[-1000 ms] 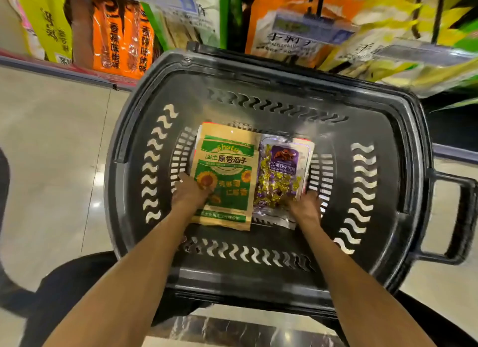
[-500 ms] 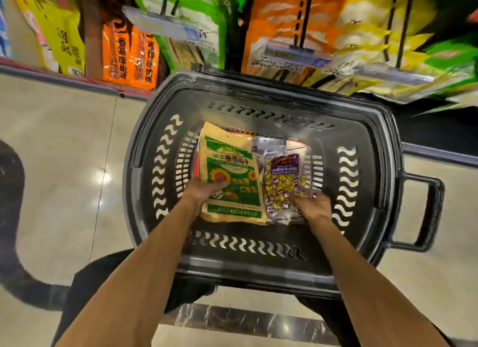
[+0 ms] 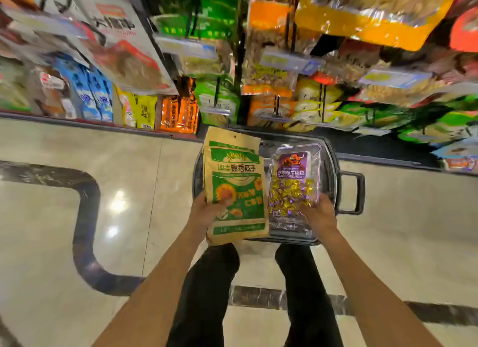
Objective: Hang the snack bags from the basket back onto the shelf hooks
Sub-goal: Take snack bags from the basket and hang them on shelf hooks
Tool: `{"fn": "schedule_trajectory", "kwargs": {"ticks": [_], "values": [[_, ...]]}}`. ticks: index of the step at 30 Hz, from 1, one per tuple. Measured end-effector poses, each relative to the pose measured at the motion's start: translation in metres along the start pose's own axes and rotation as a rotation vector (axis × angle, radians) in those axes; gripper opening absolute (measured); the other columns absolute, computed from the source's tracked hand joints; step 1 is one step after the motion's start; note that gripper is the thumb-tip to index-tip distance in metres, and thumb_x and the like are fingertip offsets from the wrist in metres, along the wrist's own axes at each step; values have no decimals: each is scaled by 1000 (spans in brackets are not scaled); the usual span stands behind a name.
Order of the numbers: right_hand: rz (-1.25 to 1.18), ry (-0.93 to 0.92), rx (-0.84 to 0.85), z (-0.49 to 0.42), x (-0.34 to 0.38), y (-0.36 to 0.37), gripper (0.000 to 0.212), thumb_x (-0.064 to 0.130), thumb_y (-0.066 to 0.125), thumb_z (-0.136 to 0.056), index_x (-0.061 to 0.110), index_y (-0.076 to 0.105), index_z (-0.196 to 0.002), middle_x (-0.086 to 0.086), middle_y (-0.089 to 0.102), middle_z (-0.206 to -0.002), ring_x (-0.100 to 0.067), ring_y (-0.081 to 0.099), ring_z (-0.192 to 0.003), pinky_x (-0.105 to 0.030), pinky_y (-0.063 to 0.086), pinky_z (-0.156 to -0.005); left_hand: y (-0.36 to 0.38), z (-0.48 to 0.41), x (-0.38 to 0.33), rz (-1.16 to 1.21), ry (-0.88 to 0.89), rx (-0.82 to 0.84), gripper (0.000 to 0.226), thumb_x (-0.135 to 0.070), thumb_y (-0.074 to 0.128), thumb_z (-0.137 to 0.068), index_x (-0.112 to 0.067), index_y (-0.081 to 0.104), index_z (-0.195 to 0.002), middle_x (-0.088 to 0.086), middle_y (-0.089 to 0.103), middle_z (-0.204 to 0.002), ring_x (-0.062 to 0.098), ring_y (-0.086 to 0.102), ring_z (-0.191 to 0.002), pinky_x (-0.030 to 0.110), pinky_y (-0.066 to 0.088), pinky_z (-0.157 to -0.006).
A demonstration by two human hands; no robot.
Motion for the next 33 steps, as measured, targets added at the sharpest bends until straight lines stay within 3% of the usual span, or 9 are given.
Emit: {"fn": "schedule_trajectory", "kwargs": {"ticks": [2, 8, 10, 14, 18, 22, 26, 31, 33], "values": [[-56, -43, -6, 41, 29, -13, 43, 39, 80, -58, 30, 64, -97, 3, 74, -89, -23, 72, -84, -54, 57, -81, -11, 46, -38, -8, 76, 21, 33, -2, 77, -80, -17, 69, -108, -1, 77, -95, 18, 75, -86, 32, 59, -68], [-62, -328, 28, 153, 151, -63, 36, 12, 73, -83, 39, 66, -105, 1, 74, -100, -21, 69, -96, -50, 55, -89, -53, 164, -125, 54, 274, 31, 53, -22, 85, -73, -17, 63, -121, 5, 74, -111, 27, 71, -102, 42, 57, -84], [-61, -451, 36, 187, 189, -78, 34, 9, 71, -87, 42, 66, -96, 1, 73, -97, -19, 68, -92, -44, 56, -86, -70, 200, -142, 93, 352, -37, 38, -12, 78, -81, -18, 65, -116, 3, 75, -108, 25, 71, -101, 36, 58, -81], [-98, -611, 62, 251, 243, -103, 40, 14, 70, -90, 12, 54, -127, 0, 64, -112, -21, 63, -102, -28, 47, -80, -102, 265, -164, 188, 492, -144, 42, -21, 83, -75, -16, 67, -114, 8, 73, -111, 26, 70, -101, 45, 56, -85], [-202, -696, 104, 301, 264, -124, 47, 21, 71, -90, 17, 51, -133, 1, 60, -125, -16, 60, -110, -7, 47, -73, -126, 329, -179, 240, 624, -311, 32, -23, 79, -79, -17, 69, -109, 3, 76, -103, 20, 72, -94, 33, 57, -78], [-282, -758, 171, 346, 278, -139, 37, 24, 71, -89, 28, 52, -120, 12, 64, -110, -8, 65, -104, -27, 53, -88, -143, 383, -192, 229, 729, -465, 21, -26, 78, -83, -20, 71, -102, -5, 77, -93, 15, 72, -87, 31, 57, -78], [-332, -851, 164, 385, 299, -156, 32, 22, 73, -88, 29, 55, -114, 28, 61, -95, 9, 62, -87, -7, 46, -73, -150, 425, -211, 209, 815, -533, 14, -24, 71, -89, -17, 71, -102, -12, 76, -82, 4, 70, -77, 19, 56, -66], [-416, -900, 154, 420, 324, -165, 60, 35, 76, -84, 22, 51, -137, 14, 60, -128, -3, 56, -116, -17, 42, -85, -155, 462, -236, 266, 895, -478, 13, -20, 68, -90, -15, 68, -103, -8, 75, -76, 8, 70, -69, 19, 54, -56], [-452, -925, 167, 436, 338, -164, 58, 33, 75, -85, 22, 50, -136, 19, 57, -124, -4, 54, -117, -17, 40, -86, -159, 471, -247, 297, 928, -417, 15, -21, 68, -89, -15, 67, -103, -6, 76, -78, 10, 71, -70, 22, 55, -55]]}}
Point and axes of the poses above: each hand's wrist, its own z-axis away from the middle knuckle, its own y-axis out of the palm, x = y × z, the point moved 8 cm from there along -z, towards the middle knuckle
